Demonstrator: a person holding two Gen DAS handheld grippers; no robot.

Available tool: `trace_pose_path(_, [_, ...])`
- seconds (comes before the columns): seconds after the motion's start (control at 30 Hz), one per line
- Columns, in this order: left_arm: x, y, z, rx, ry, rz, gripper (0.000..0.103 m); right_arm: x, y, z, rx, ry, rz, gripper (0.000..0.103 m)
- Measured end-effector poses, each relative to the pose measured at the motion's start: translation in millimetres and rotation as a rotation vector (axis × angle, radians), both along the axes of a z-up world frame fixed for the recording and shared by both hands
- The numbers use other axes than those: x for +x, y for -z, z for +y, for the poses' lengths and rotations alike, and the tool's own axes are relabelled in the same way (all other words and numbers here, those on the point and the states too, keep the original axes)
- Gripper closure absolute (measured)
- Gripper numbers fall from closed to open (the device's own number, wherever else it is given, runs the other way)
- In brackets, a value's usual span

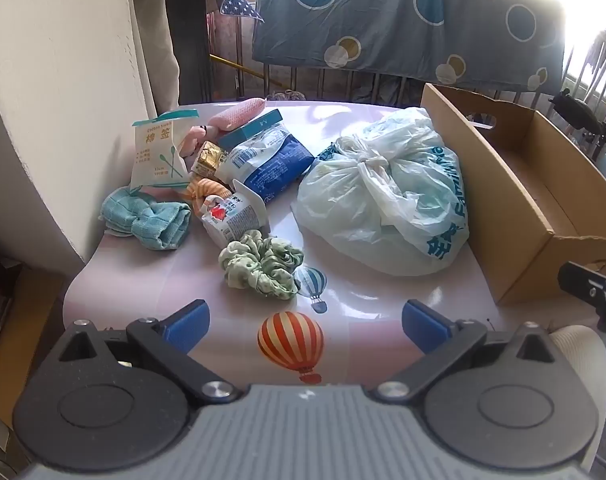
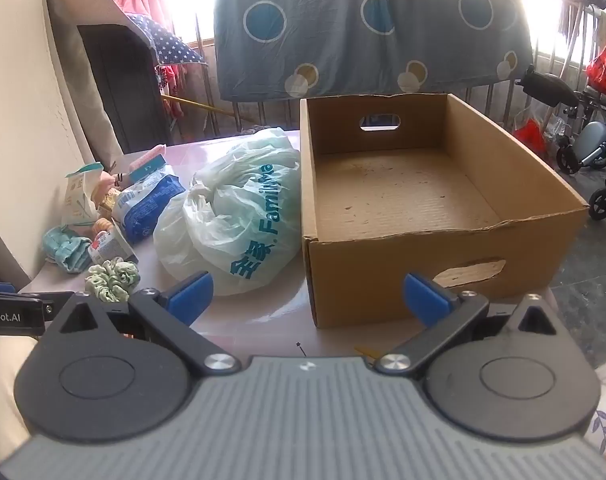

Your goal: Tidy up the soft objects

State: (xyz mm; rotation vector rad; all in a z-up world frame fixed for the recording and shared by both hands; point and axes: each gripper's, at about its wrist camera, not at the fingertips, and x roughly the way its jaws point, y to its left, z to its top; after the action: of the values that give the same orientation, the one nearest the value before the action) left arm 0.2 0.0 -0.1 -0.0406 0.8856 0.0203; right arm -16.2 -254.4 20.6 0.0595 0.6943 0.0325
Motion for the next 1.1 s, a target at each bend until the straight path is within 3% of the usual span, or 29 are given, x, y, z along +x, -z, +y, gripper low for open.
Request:
trace_pose_path(0.37, [-1.3,9.7,-1.6,0.003,0.0,0.006,0.0,2.9,1.8,4.4,0.001,0.008,0.02,0.001])
trace_pose_path(1.1, [0.1,1.7,-2.4,-0.005,0.015,0.0,0.0,14.9,7.0,1.8,0.017,-0.003,0.07,0.001])
